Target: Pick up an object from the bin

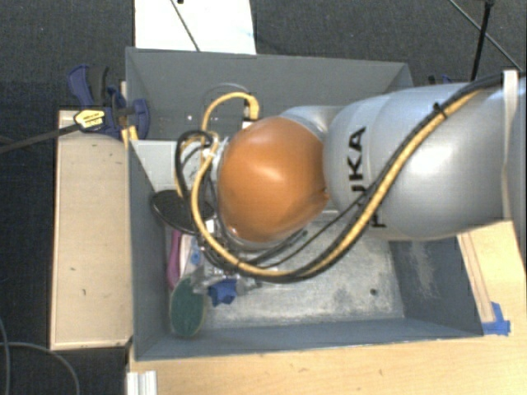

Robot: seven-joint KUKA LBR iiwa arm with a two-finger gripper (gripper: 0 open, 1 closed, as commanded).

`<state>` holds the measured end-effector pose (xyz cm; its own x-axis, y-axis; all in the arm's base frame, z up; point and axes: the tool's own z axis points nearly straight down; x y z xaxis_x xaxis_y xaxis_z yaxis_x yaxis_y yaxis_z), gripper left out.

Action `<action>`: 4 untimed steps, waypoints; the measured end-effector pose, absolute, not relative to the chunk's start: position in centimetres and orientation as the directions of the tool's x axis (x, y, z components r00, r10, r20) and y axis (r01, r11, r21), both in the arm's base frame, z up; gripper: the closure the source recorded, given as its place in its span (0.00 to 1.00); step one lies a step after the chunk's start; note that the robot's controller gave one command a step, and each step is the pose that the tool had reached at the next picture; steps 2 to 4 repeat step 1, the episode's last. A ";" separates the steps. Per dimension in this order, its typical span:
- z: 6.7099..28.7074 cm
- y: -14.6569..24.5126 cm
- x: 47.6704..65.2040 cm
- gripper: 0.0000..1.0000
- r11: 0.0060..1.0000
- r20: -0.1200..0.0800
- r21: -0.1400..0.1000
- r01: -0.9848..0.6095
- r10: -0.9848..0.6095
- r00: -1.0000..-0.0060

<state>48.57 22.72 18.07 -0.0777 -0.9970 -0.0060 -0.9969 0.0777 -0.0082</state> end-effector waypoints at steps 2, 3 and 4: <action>27.4 23.3 48.3 1.00 0.094 -0.007 -0.009 -0.996 -0.996 -0.094; 27.4 23.3 48.3 1.00 0.094 -0.007 -0.009 -0.996 -0.996 -0.094; 27.4 23.3 48.3 1.00 0.094 -0.007 -0.009 -0.996 -0.996 -0.094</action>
Offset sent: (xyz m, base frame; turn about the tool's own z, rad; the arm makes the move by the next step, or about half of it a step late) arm -0.0047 0.0047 0.0884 0.0123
